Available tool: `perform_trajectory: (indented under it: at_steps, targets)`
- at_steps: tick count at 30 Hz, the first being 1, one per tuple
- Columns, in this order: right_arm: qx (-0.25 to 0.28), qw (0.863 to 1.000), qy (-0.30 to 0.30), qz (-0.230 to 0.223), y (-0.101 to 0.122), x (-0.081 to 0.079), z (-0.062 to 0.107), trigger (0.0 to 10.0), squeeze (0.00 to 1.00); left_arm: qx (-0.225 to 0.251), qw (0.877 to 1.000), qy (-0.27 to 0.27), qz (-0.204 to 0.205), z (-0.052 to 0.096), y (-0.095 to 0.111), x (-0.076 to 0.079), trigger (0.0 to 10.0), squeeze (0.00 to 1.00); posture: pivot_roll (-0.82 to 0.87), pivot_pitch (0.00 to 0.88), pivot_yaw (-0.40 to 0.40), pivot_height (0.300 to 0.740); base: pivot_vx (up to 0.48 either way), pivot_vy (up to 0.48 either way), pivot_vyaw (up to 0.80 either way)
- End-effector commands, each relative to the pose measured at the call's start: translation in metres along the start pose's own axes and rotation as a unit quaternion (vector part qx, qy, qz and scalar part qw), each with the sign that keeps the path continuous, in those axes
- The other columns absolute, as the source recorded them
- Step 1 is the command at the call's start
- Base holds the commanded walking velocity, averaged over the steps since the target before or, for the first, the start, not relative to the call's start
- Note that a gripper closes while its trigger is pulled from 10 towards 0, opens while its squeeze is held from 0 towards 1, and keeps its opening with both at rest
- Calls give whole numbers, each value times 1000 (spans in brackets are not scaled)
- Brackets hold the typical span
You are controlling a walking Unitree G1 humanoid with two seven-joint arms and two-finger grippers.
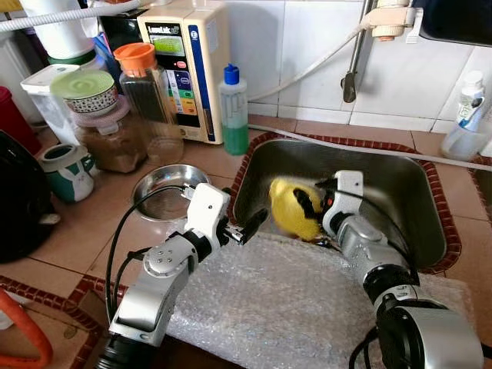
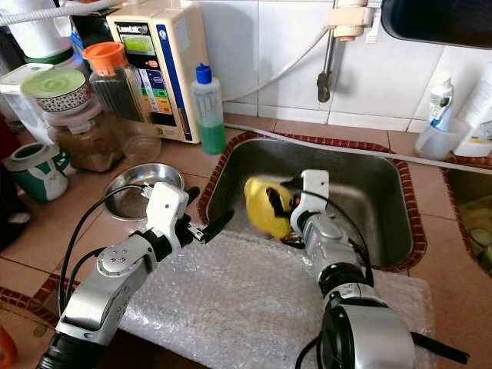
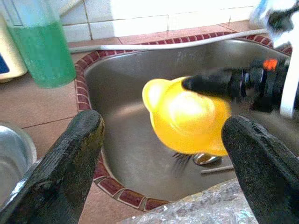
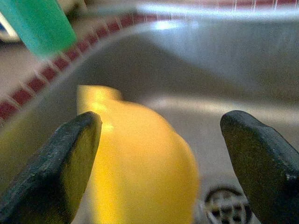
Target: Kitchen organization
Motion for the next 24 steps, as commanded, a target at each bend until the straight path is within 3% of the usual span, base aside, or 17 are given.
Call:
perform_trajectory:
  at_steps: [1, 9, 15, 20, 21, 22, 24]
  targets:
    - [34, 999, 2, -9, 18, 0, -3, 10000, 1000, 0, 1000, 6, -5, -1, 2, -2, 10000, 1000, 48, 0, 85, 740, 0, 0, 0]
    - [84, 995, 18, -47, 35, -5, -2, 10000, 1000, 0, 1000, 10, -6, -1, 1, -1, 10000, 1000, 48, 0, 78, 740, 0, 0, 0]
    - [85, 996, 19, -38, 36, -6, -2, 10000, 1000, 1, 1000, 15, -10, -1, 1, -2, 10000, 1000, 49, 0, 75, 740, 0, 0, 0]
    - [100, 994, 41, -24, 43, -13, -1, 10000, 980, 38, 992, 116, -27, 2, 19, -41, 10000, 980, 46, 0, 72, 740, 0, 0, 0]
    - [105, 993, 47, -19, 44, -15, 0, 10000, 976, 46, 989, 140, -28, 4, 23, -51, 10000, 627, 44, 0, 72, 740, 0, 0, 0]
    - [108, 992, 60, -15, 45, -20, 1, 10000, 871, 54, 985, 163, -31, 6, 28, -61, 10000, 0, 44, 0, 72, 740, 0, 0, 0]
    - [113, 990, 82, -7, 45, -29, 2, 10000, 867, 64, 977, 198, -35, 10, 34, -76, 10000, 0, 41, 0, 72, 740, 0, 0, 0]
Point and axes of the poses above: a point about 5 cm out from each wrist's last joint towards the gripper, its own z axis pointing back from the gripper into the wrist, its own y axis along the axis of the wrist's last joint, x = y × z, the point moved 6 cm from there along -z, pointing out of the wrist towards the gripper, and after that the axes turned 9 degrees about z, right-handed, at the moved point
